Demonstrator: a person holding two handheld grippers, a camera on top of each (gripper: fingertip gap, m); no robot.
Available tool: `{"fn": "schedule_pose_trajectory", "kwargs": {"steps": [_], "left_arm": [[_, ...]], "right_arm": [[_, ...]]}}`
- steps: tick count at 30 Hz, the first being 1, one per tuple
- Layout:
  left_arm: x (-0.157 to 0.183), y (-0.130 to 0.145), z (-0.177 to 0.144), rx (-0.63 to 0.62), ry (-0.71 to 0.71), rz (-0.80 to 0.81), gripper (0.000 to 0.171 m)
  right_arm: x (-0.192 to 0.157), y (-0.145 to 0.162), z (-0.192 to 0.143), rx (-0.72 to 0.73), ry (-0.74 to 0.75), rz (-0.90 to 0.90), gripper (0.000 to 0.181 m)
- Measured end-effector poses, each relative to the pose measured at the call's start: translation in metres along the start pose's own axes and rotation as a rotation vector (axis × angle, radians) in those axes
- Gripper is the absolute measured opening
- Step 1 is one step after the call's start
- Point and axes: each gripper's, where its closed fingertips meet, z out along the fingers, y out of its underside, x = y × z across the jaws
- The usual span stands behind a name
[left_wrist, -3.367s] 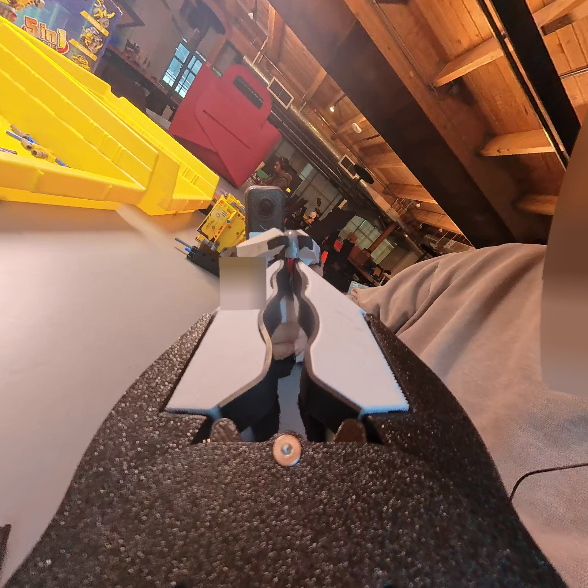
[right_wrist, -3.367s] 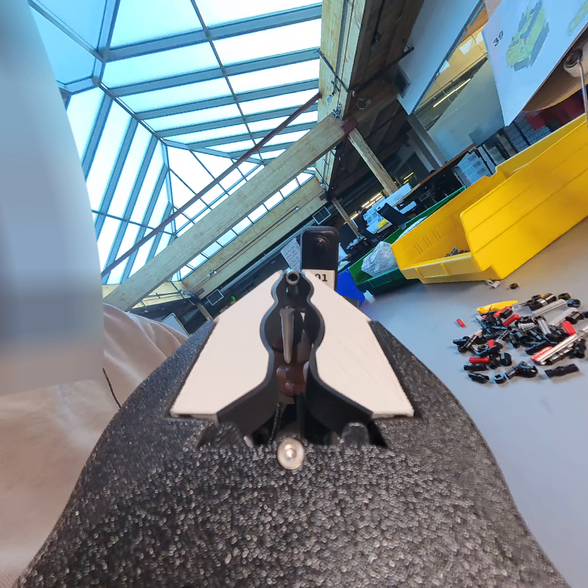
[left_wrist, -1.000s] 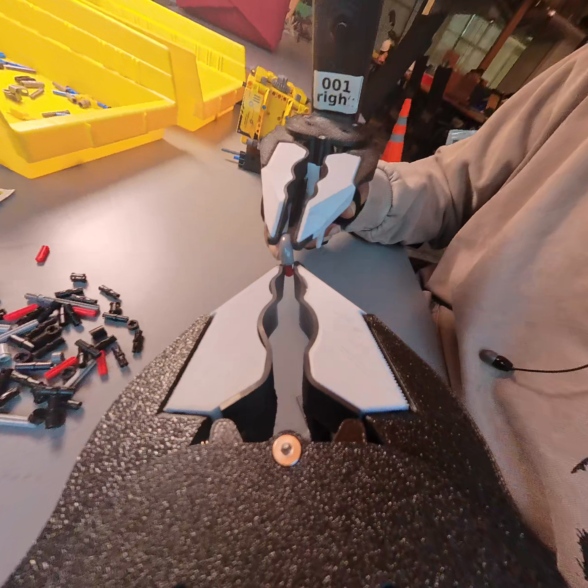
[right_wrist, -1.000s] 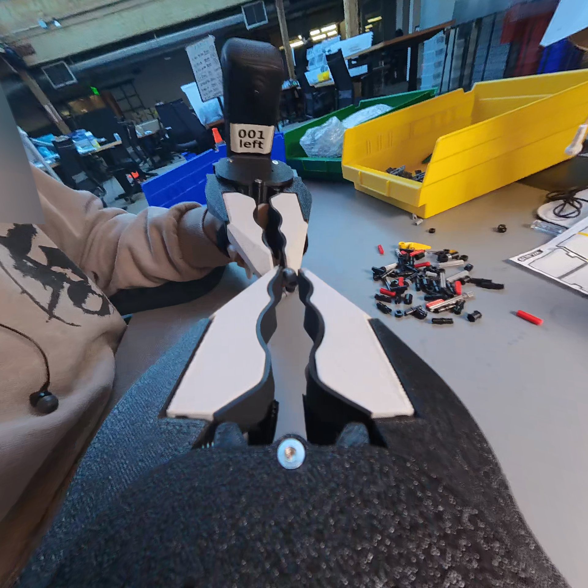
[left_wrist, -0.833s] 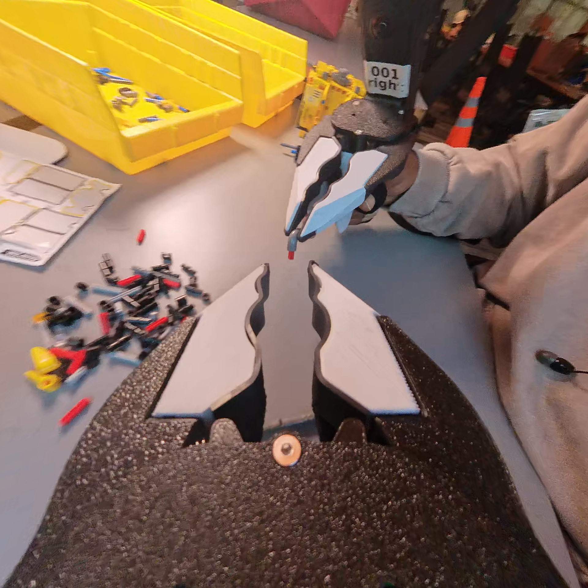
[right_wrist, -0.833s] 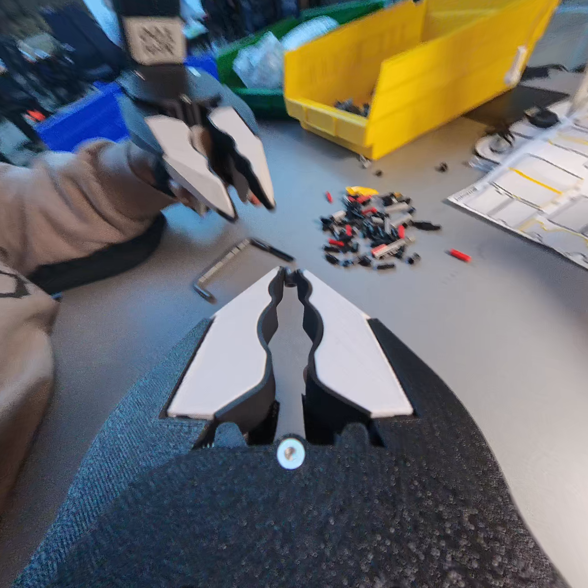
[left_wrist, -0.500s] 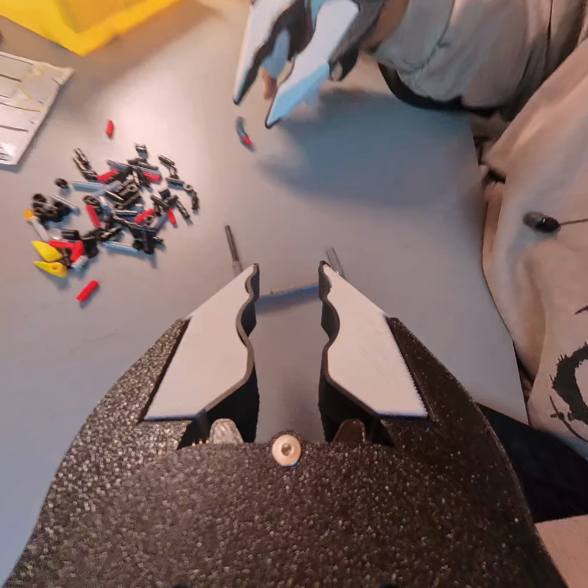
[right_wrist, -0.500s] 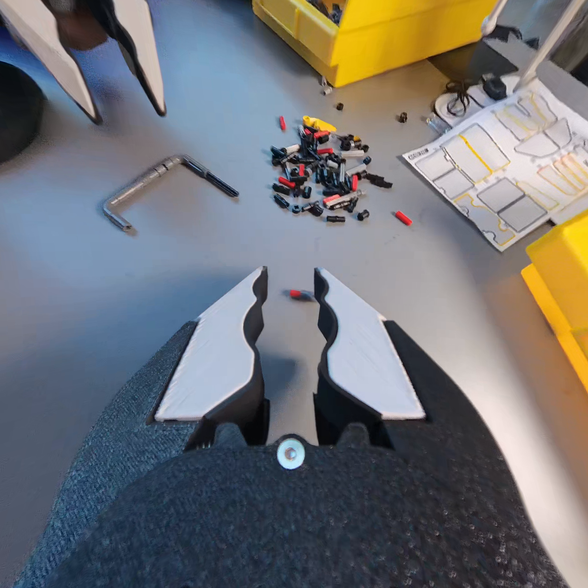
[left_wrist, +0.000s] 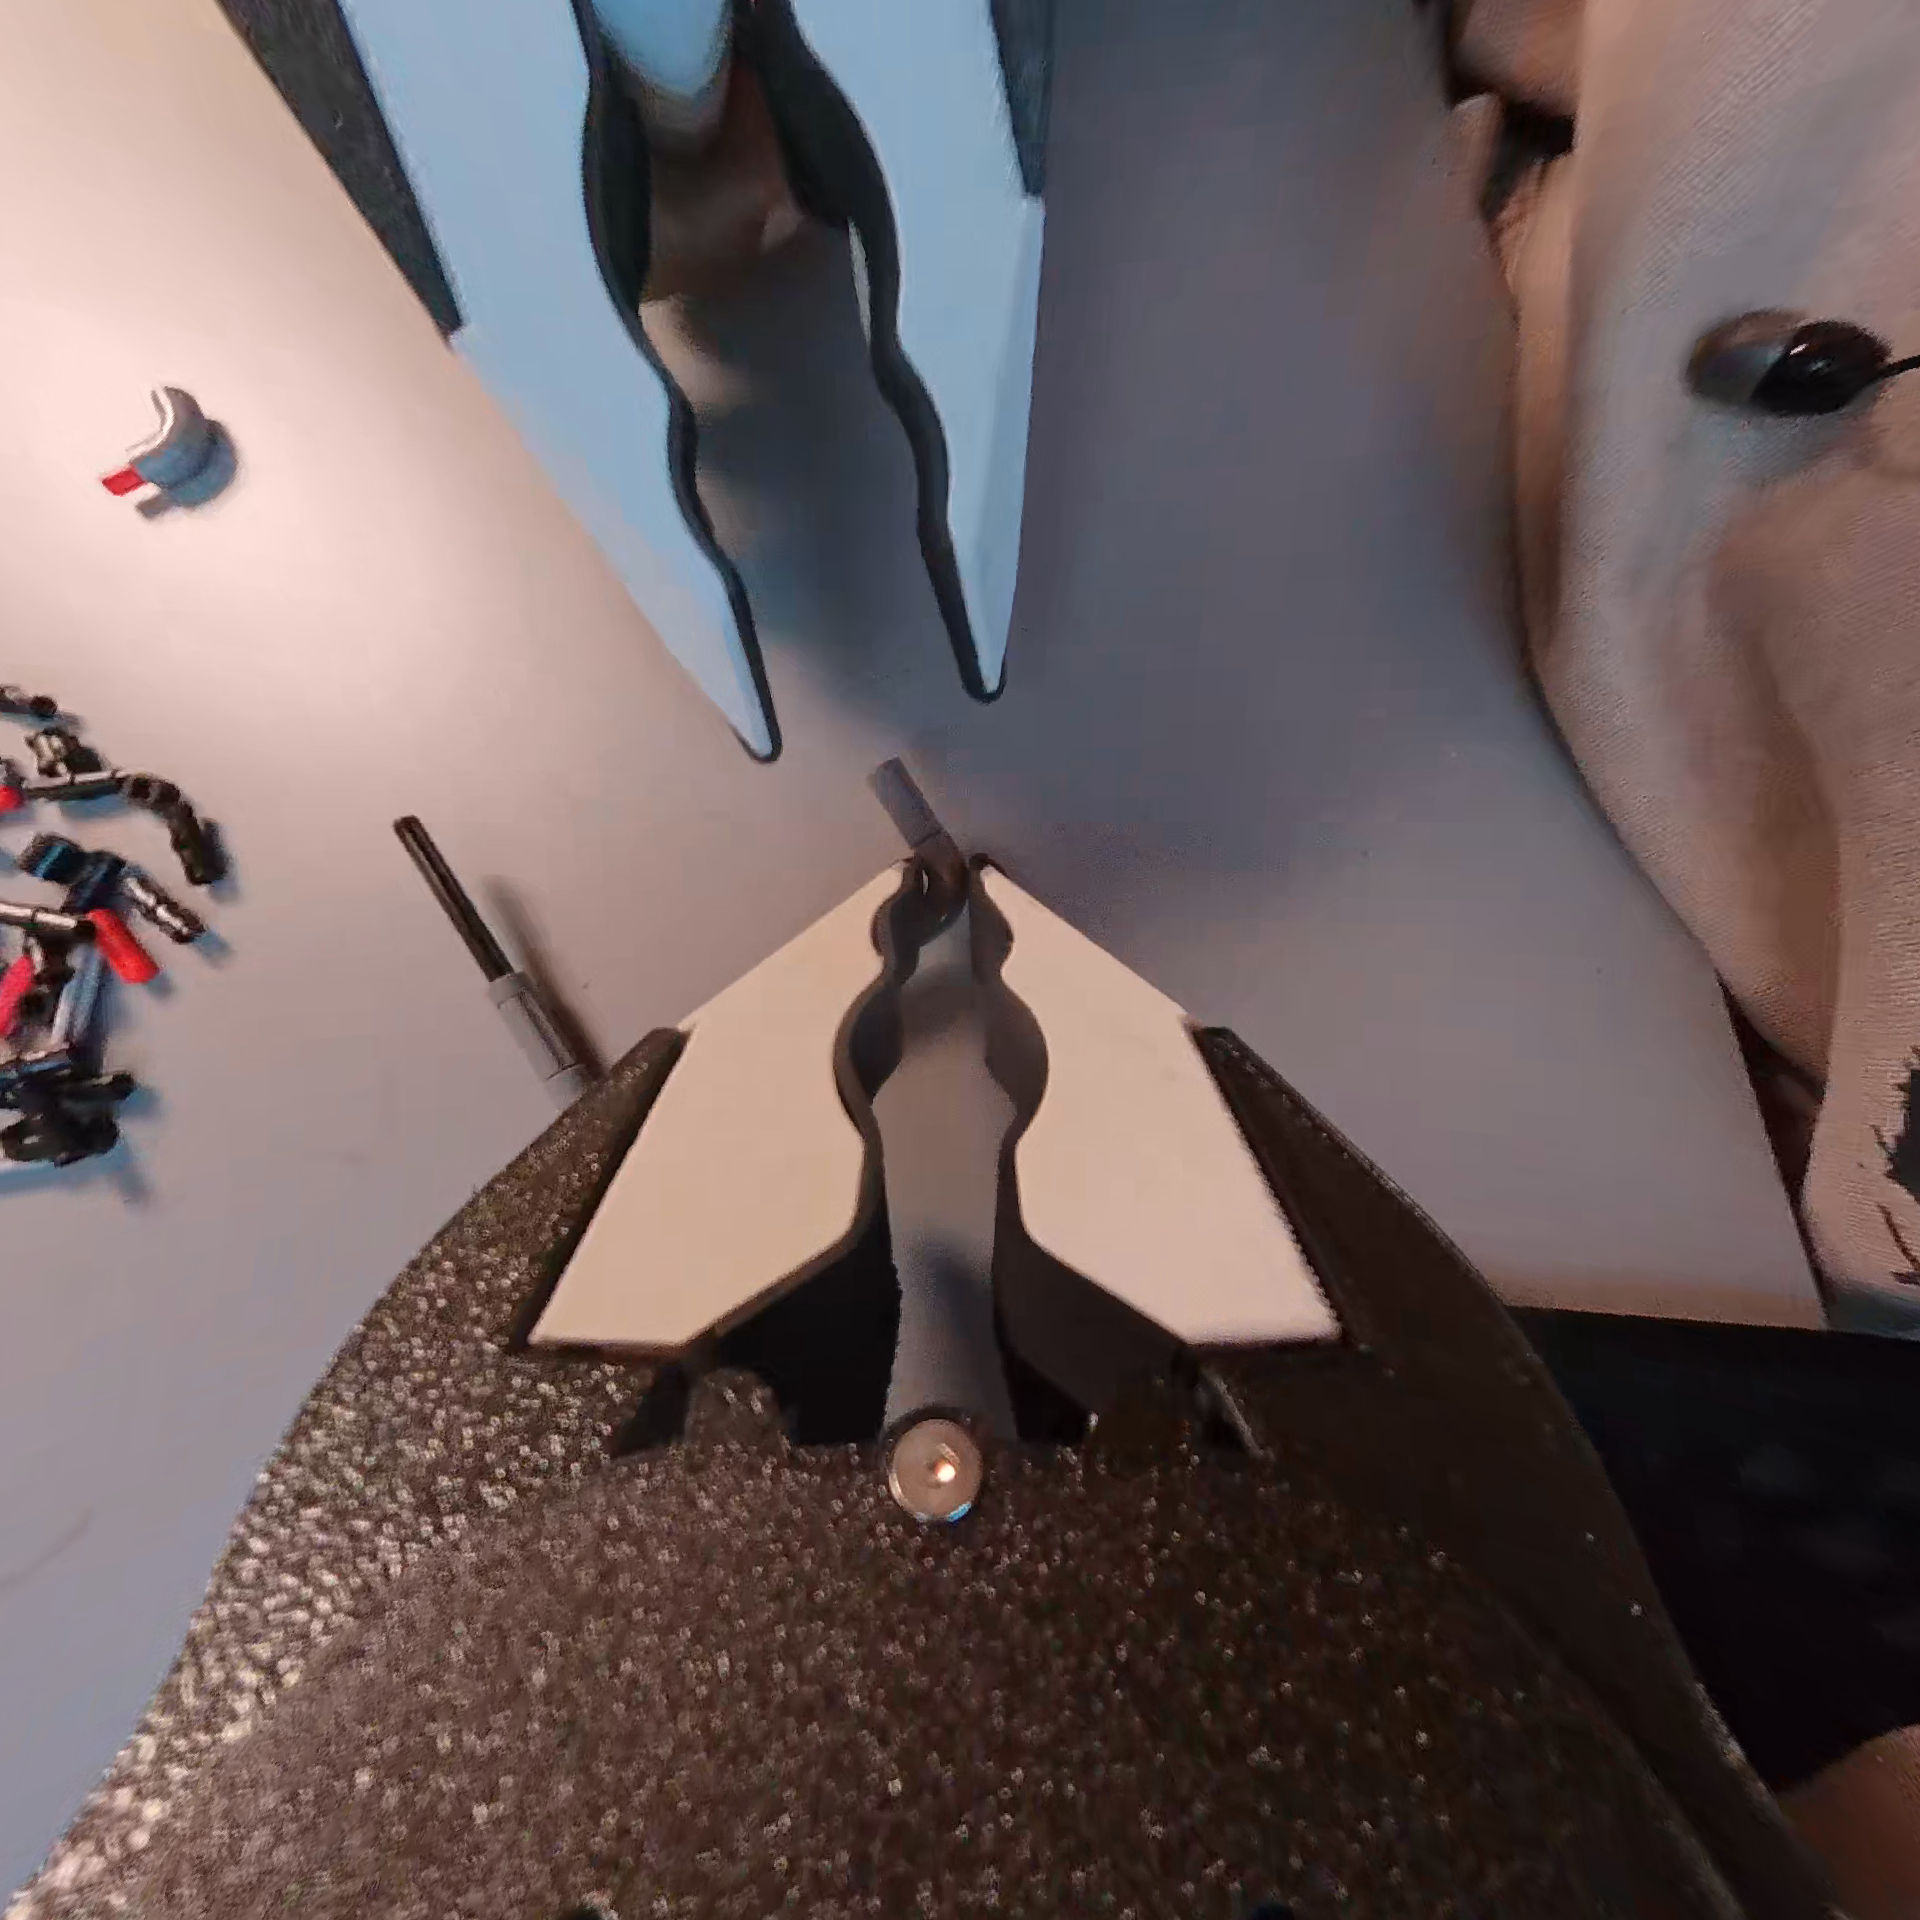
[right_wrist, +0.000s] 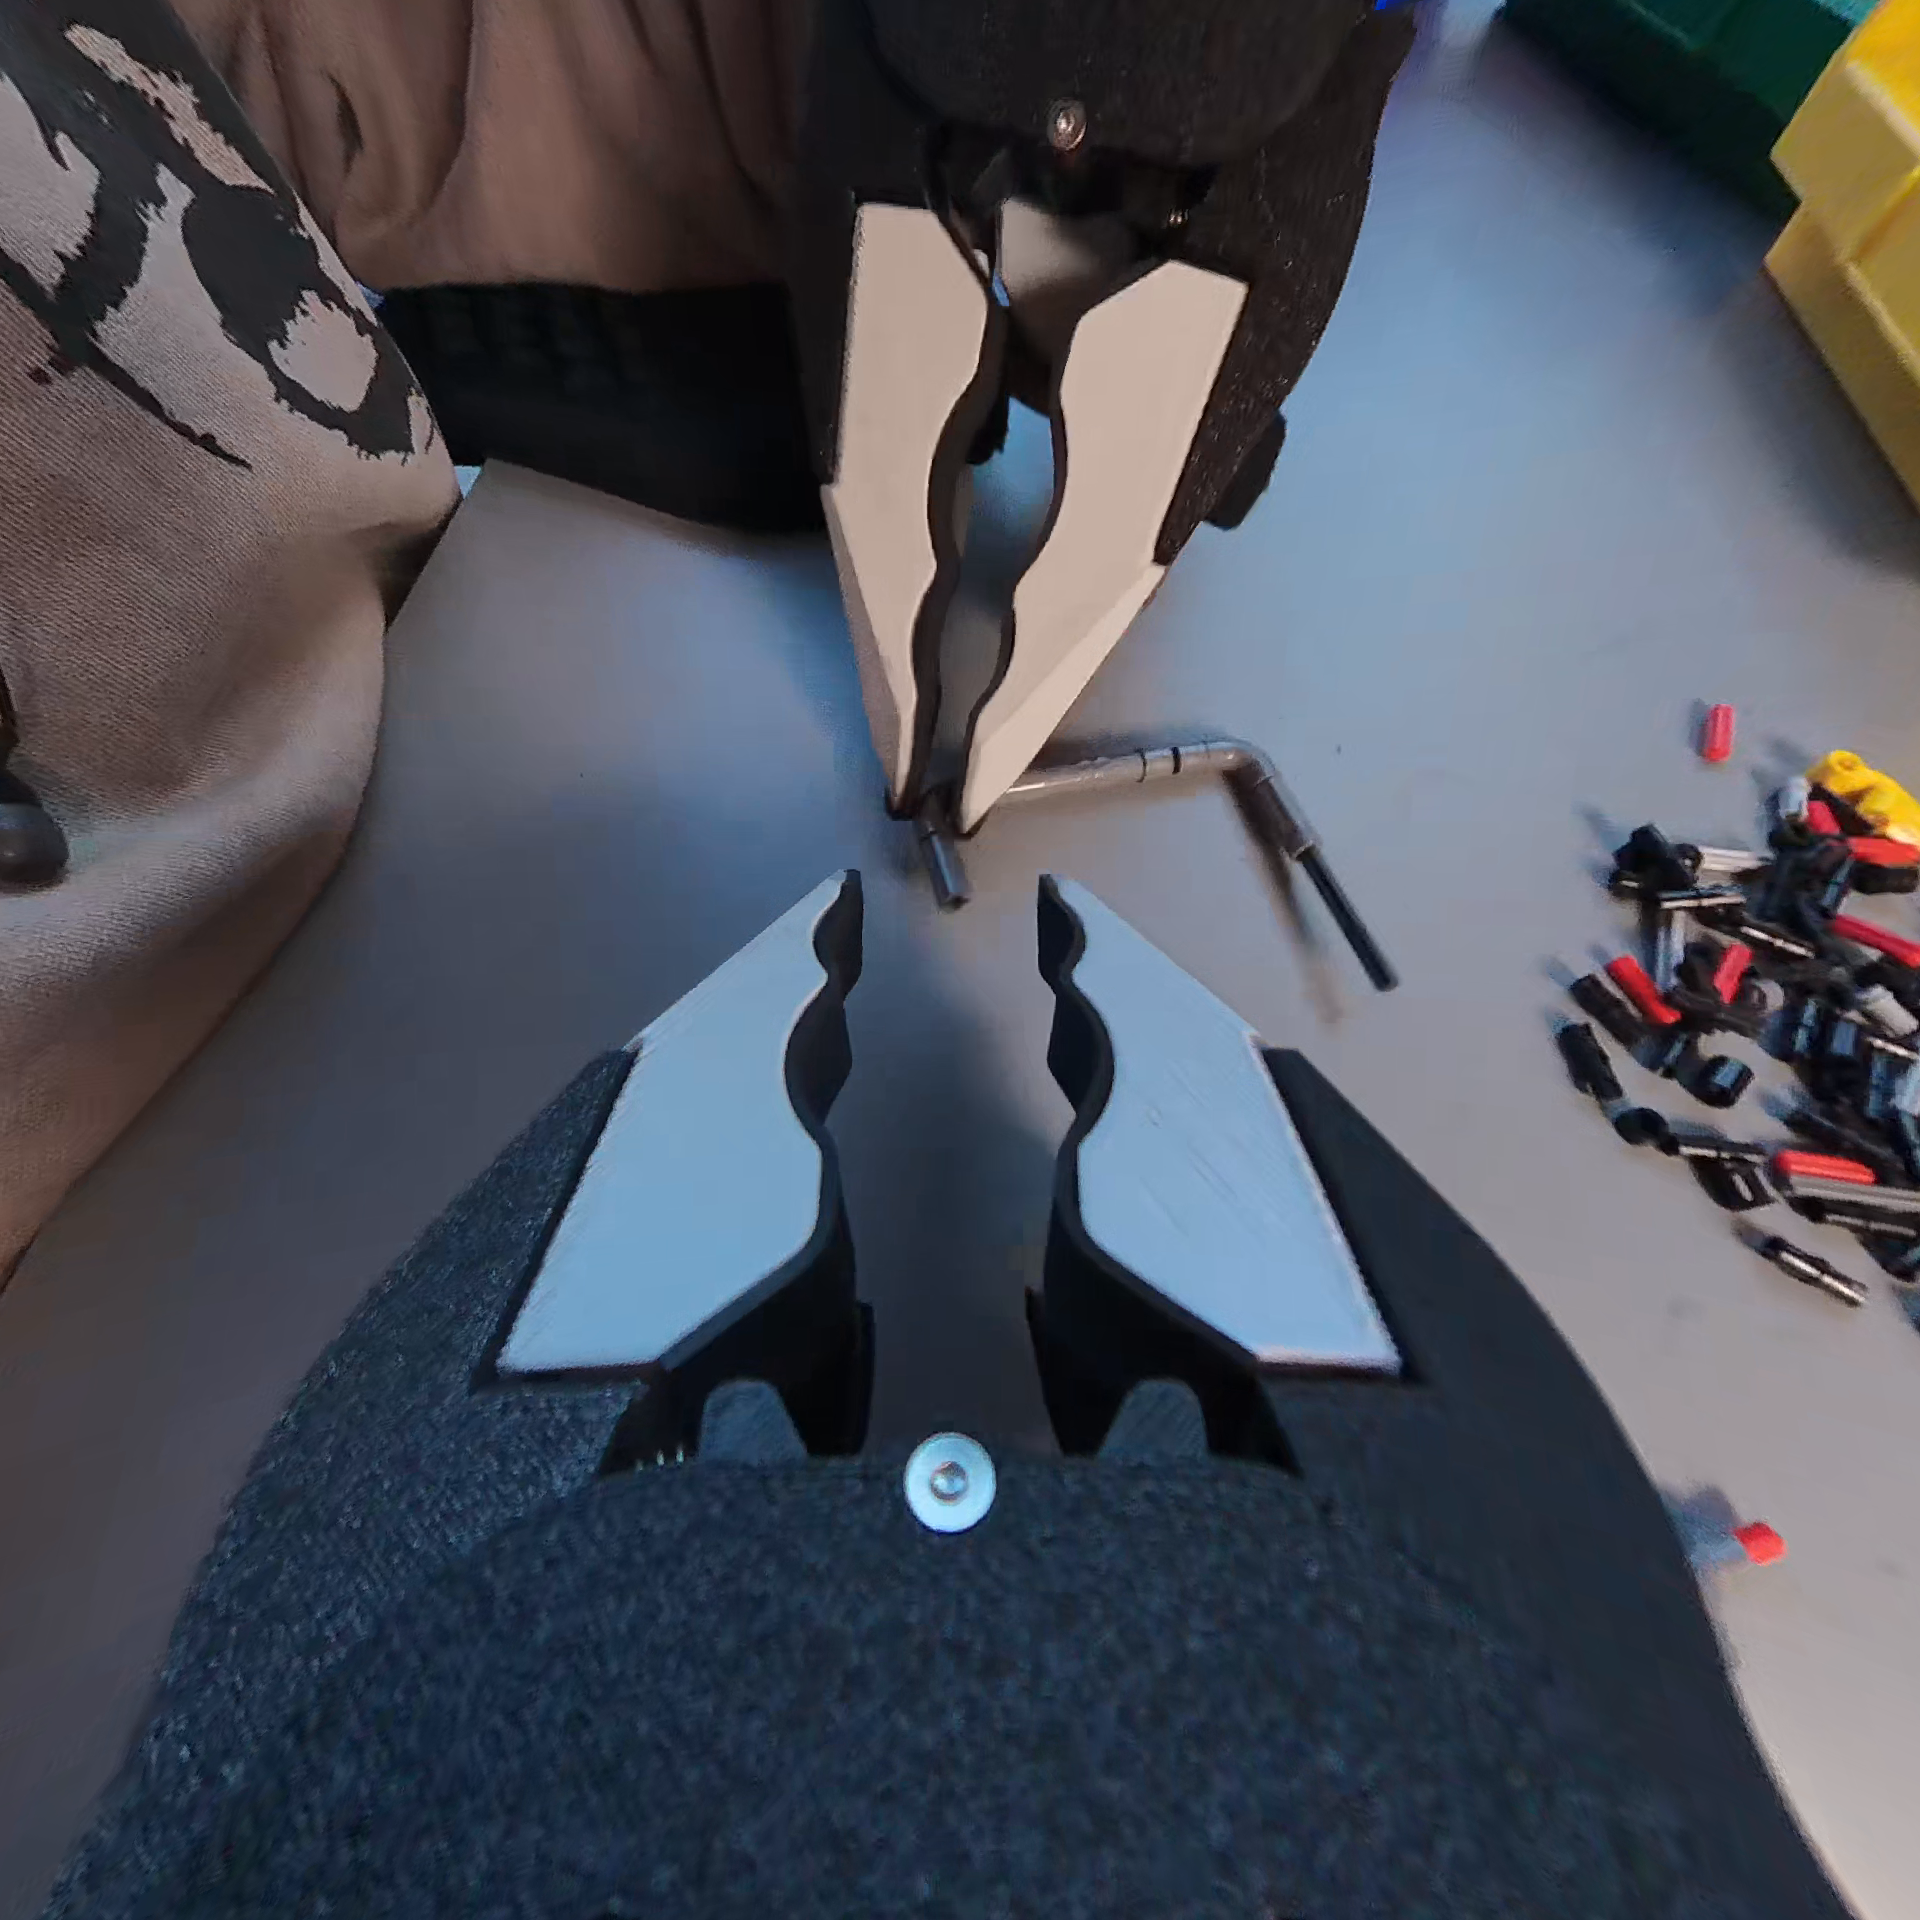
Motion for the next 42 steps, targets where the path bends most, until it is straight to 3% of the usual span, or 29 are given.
{"fn": "schedule_pose_trajectory", "kwargs": {"steps": [4,8,17,19,22,25,27,30,32,35,40,42], "left_arm": [[0.007,-0.020,-0.005,0.096,0.026,0.011,0.007],[0.008,-0.025,-0.001,0.102,0.026,0.007,0.007],[0.007,-0.046,-0.013,0.243,0.020,0.015,0.006],[0.001,-0.023,-0.013,0.153,-0.010,-0.001,0.000],[-0.003,-0.025,-0.023,0.243,-0.034,-0.060,0.000],[-0.017,-0.044,-0.026,0.307,-0.091,-0.069,0.000],[-0.021,-0.058,-0.029,0.340,-0.145,-0.041,0.026],[-0.023,-0.080,-0.035,0.409,-0.243,0.024,0.040],[-0.025,-0.090,-0.033,0.401,-0.312,0.071,0.037],[-0.024,-0.099,-0.032,0.383,-0.337,0.111,0.012],[-0.025,-0.100,-0.040,0.451,-0.279,0.007,0.007],[-0.020,-0.104,-0.042,0.499,-0.226,-0.024,0.007]], "right_arm": [[-0.012,0.000,0.003,-0.014,-0.044,-0.045,0.022],[-0.016,-0.010,-0.001,0.033,-0.043,-0.058,0.006],[-0.017,-0.022,-0.024,0.097,-0.066,-0.048,0.003],[-0.007,-0.017,-0.042,0.089,-0.029,-0.040,0.002],[0.007,-0.021,-0.081,0.175,0.035,0.007,0.002],[0.001,-0.034,-0.076,0.251,0.008,0.014,0.002],[-0.003,-0.041,-0.072,0.289,-0.021,0.035,0.002],[0.001,-0.053,-0.073,0.379,-0.052,0.135,0.003],[0.000,-0.058,-0.072,0.412,-0.083,0.180,0.003],[0.001,-0.065,-0.071,0.453,-0.094,0.212,0.003],[0.007,-0.065,-0.079,0.467,-0.032,0.181,0.001],[0.006,-0.066,-0.077,0.448,-0.005,0.146,0.016]]}}
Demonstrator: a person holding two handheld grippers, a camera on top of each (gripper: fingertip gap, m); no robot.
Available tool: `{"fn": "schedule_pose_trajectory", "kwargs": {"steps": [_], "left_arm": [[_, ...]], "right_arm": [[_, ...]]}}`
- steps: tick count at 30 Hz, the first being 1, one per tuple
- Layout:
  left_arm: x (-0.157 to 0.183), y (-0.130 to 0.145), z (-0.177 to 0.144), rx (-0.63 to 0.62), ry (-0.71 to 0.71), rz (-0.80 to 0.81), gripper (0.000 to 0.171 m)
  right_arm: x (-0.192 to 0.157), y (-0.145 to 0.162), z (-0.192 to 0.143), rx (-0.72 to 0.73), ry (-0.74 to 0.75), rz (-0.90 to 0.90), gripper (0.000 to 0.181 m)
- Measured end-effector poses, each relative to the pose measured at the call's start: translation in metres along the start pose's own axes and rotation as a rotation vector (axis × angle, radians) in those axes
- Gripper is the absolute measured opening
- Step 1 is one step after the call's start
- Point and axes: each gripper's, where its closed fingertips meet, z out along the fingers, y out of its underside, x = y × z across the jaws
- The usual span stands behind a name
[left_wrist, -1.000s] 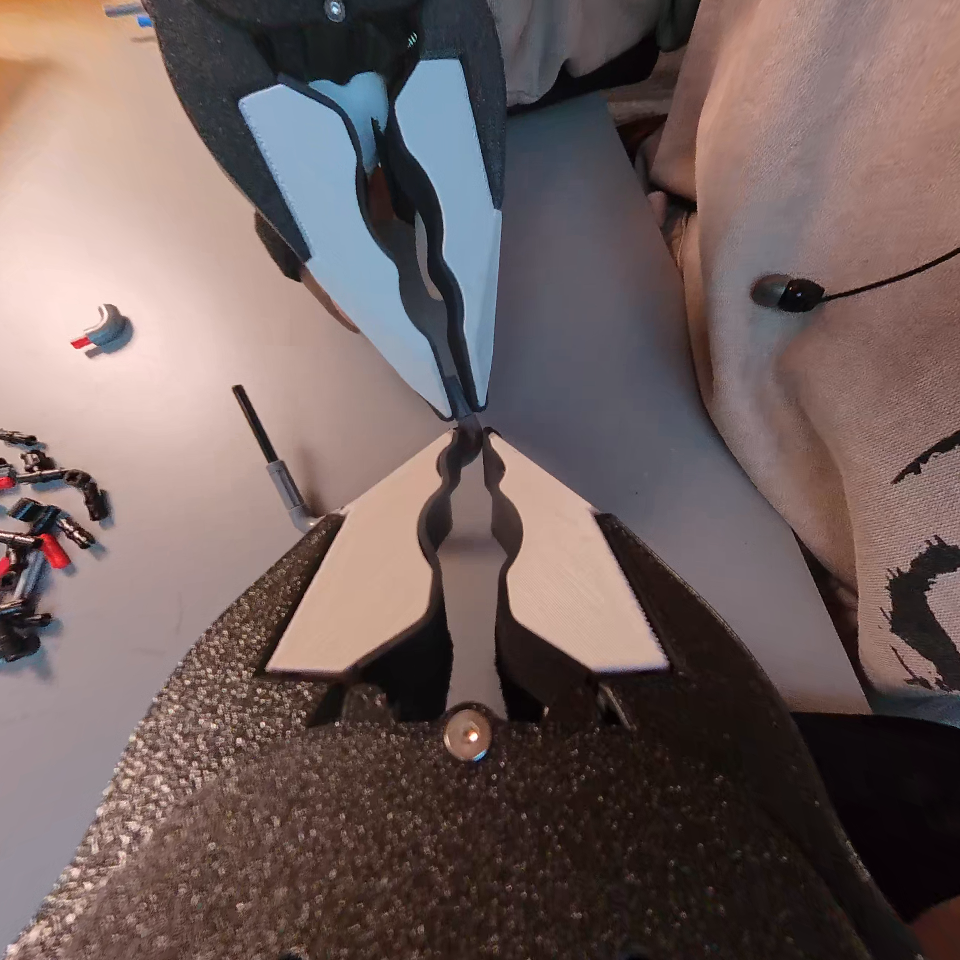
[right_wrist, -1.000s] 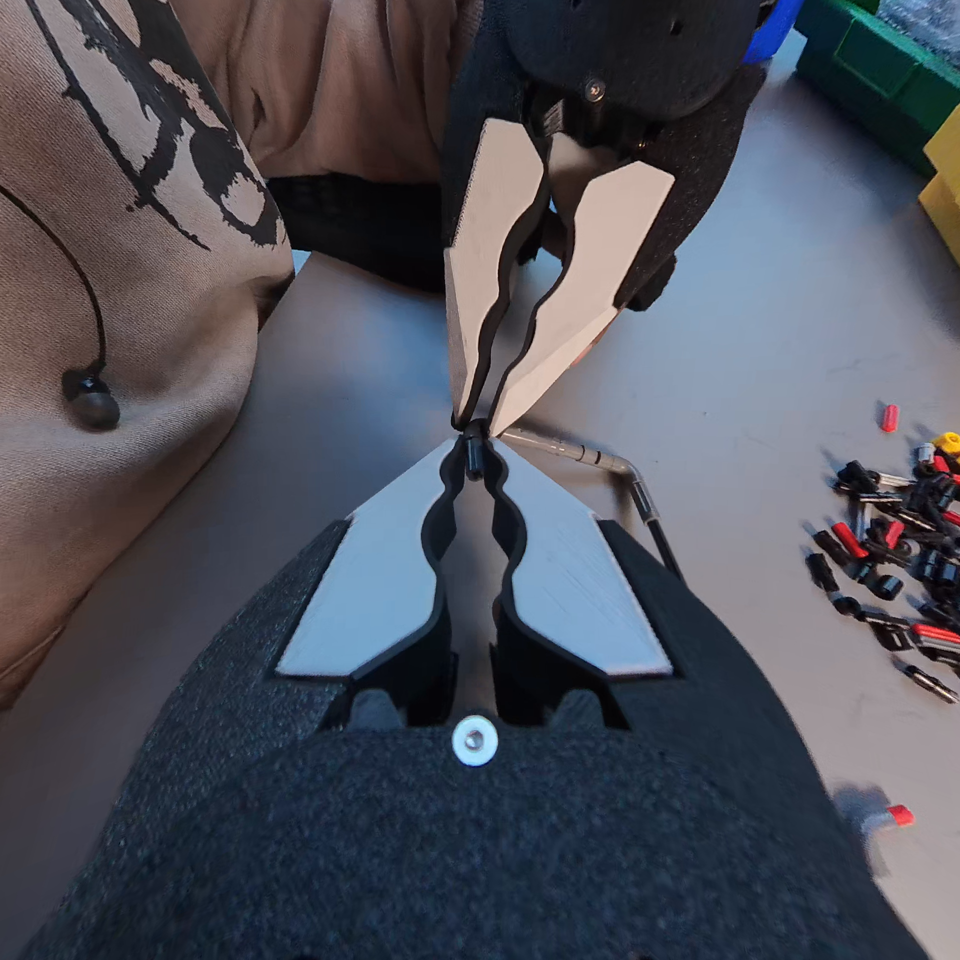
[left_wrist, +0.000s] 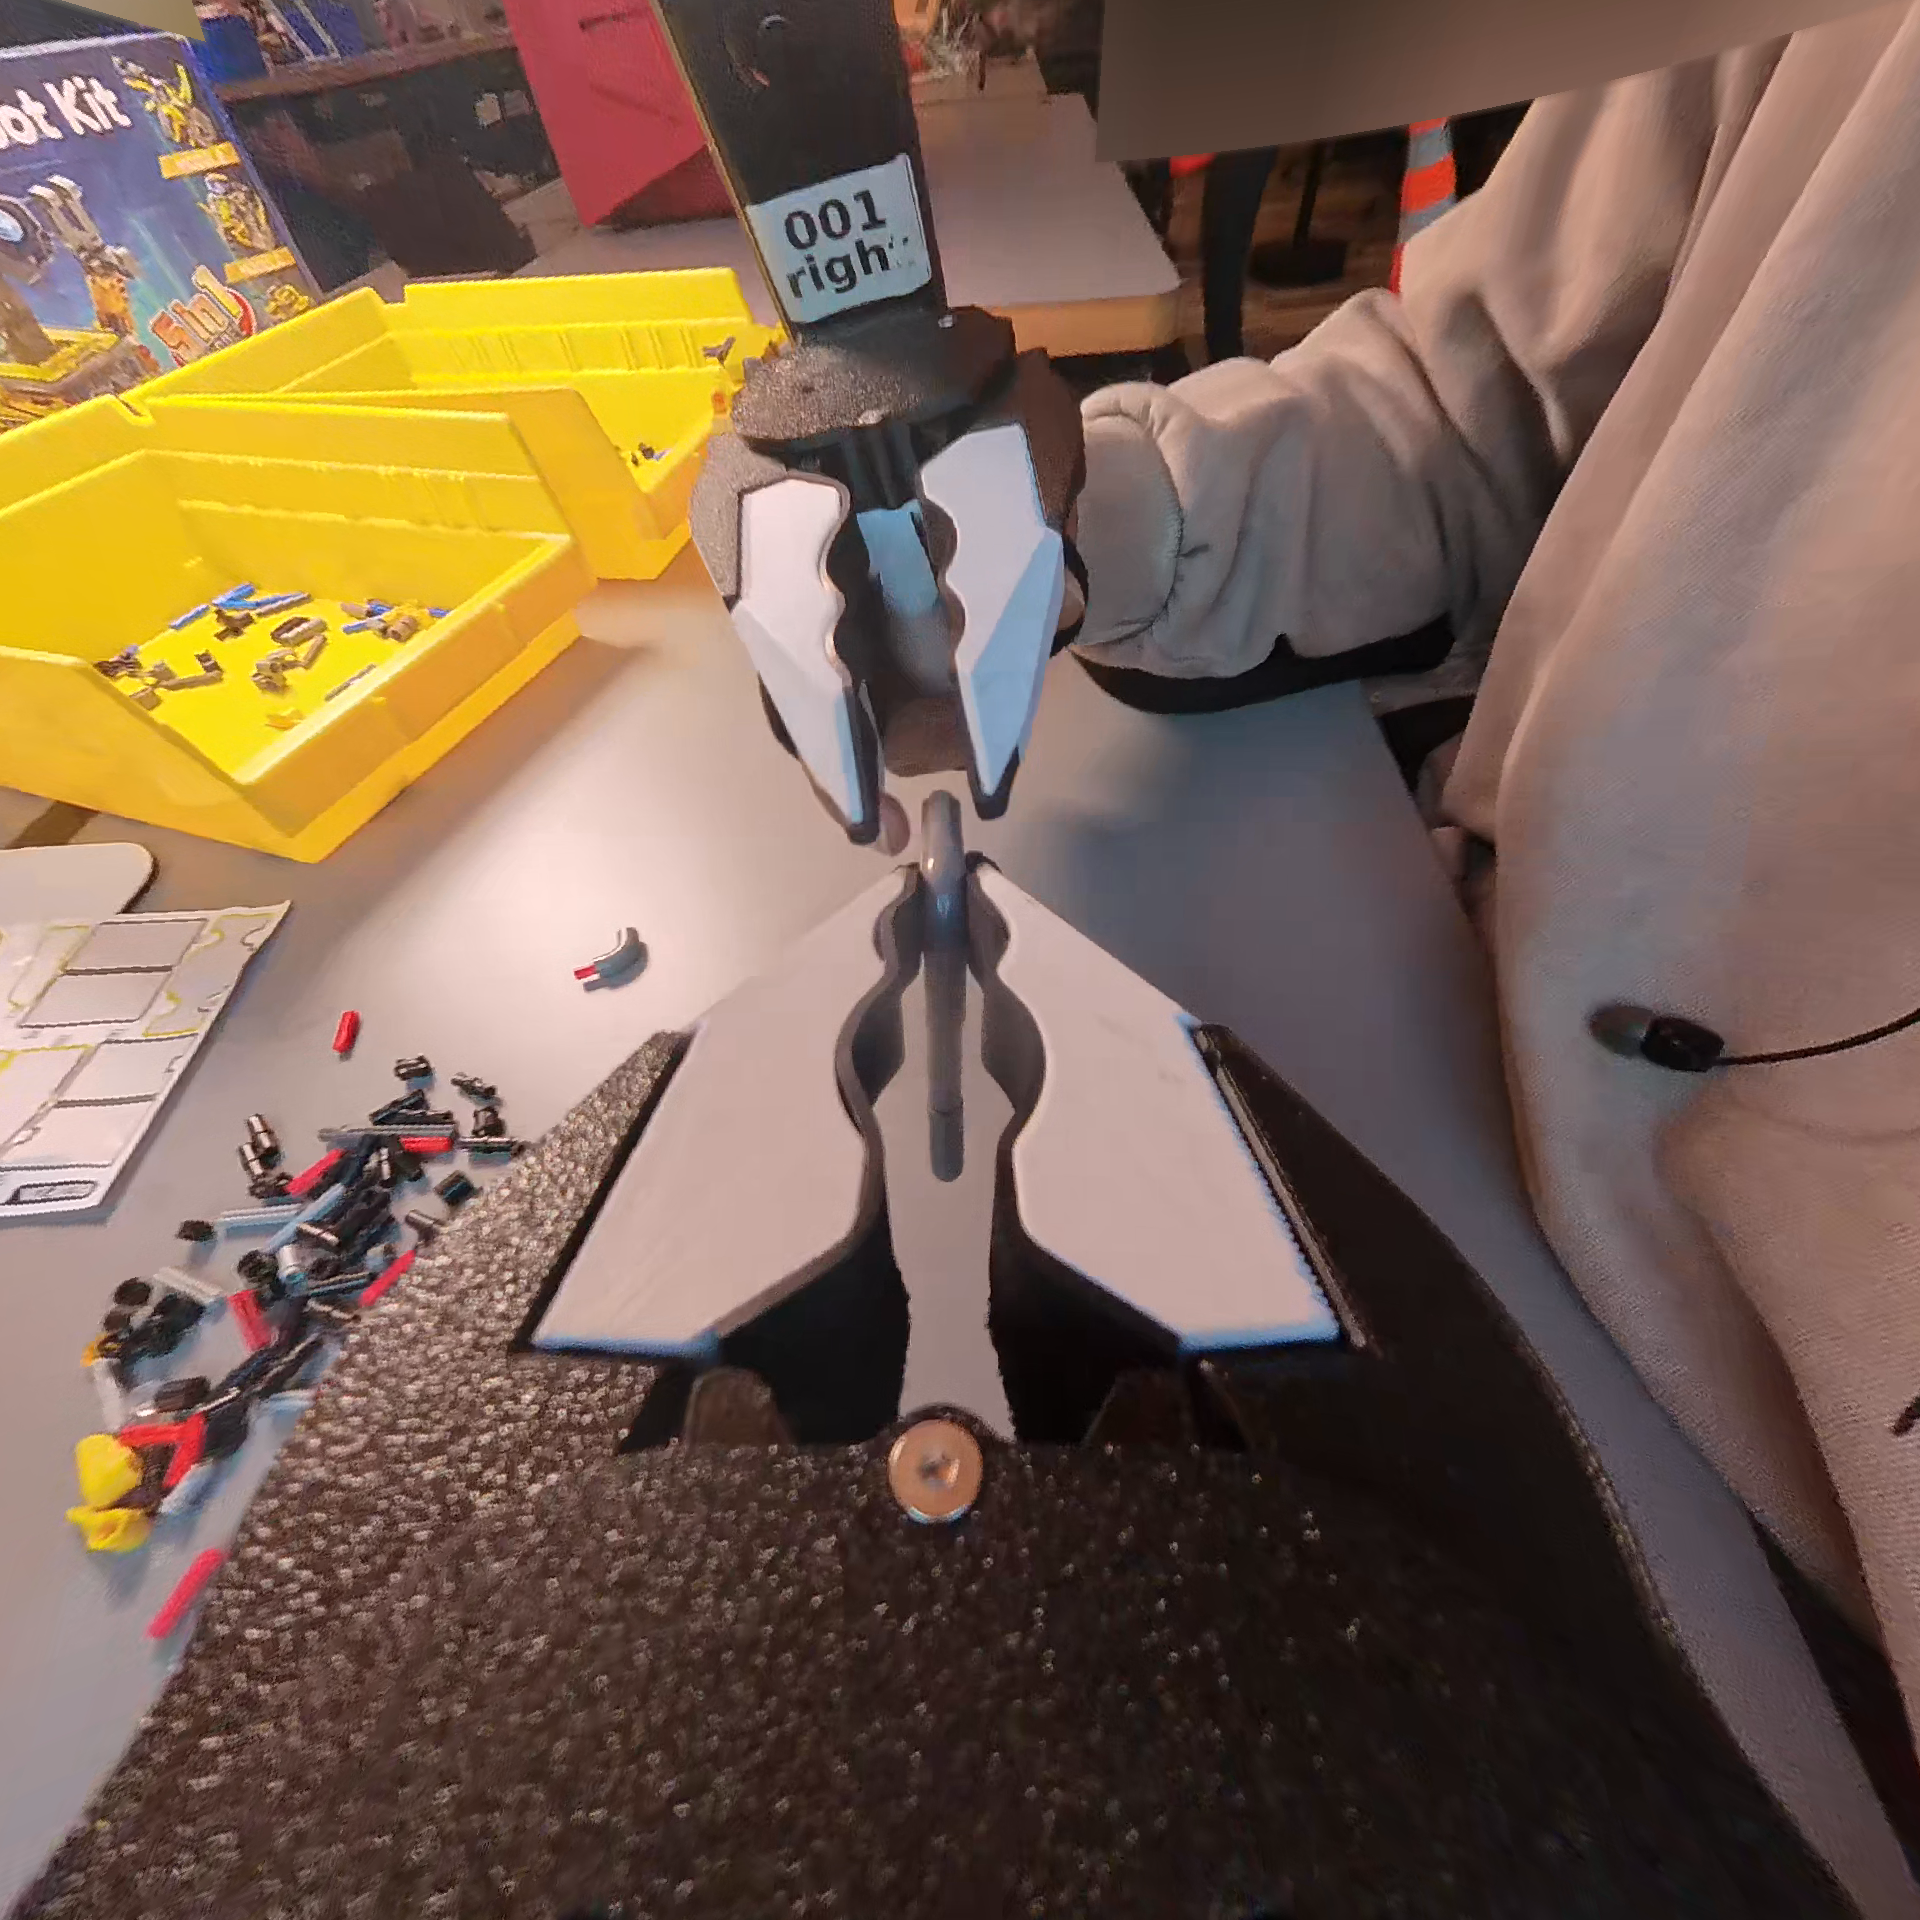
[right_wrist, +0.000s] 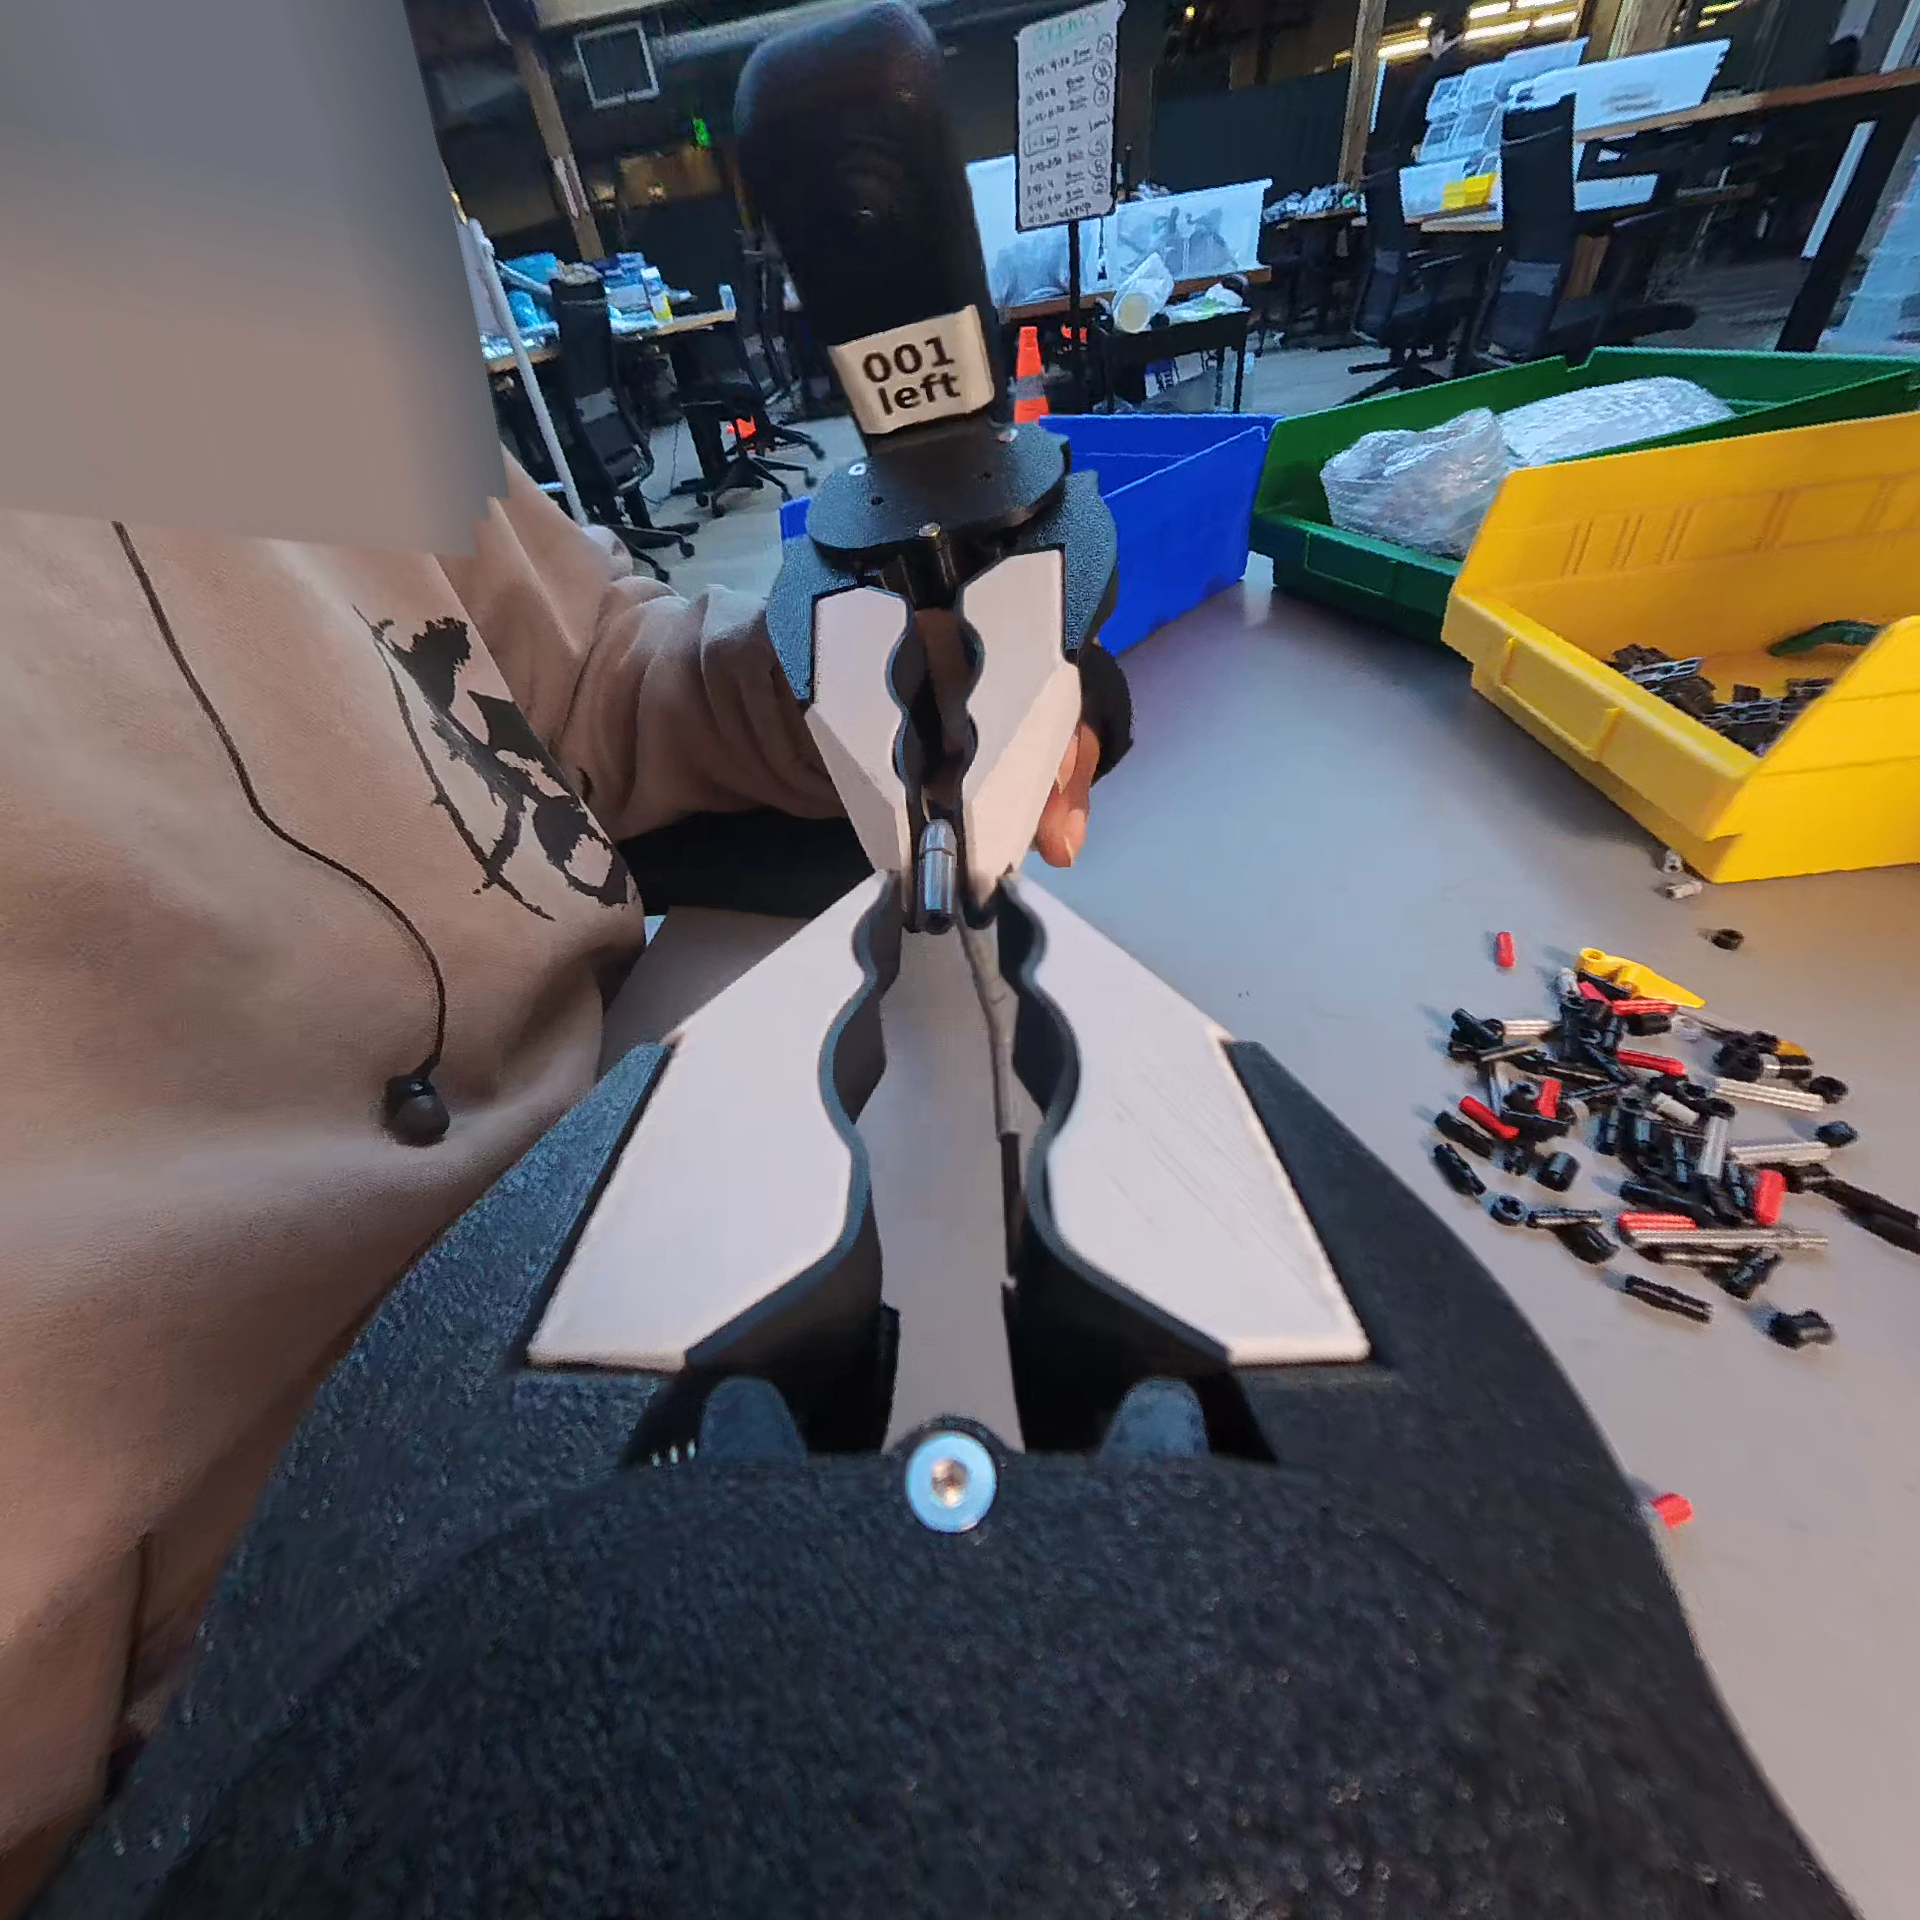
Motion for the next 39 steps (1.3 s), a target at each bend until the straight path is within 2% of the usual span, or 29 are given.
{"fn": "schedule_pose_trajectory", "kwargs": {"steps": [3,7,13,22,29,39], "left_arm": [[0.001,-0.004,0.001,0.027,0.023,-0.045,0.007],[0.001,-0.006,0.004,0.044,0.033,-0.085,0.007],[-0.004,-0.015,0.001,0.119,0.043,-0.173,0.007],[-0.006,-0.015,0.000,0.138,0.040,-0.176,0.007],[-0.004,-0.014,0.000,0.137,0.059,-0.218,0.007],[-0.004,-0.019,-0.003,0.152,0.058,-0.240,0.006]], "right_arm": [[-0.002,0.000,0.004,-0.019,0.023,-0.051,0.016],[-0.004,-0.007,0.005,0.006,0.040,-0.075,0.005],[-0.001,-0.012,0.002,0.028,0.065,-0.073,0.010],[0.002,-0.011,0.001,0.057,0.024,0.036,0.005],[0.001,-0.009,0.001,0.042,0.017,0.038,0.005],[0.001,-0.015,0.002,0.106,0.022,0.041,0.005]]}}
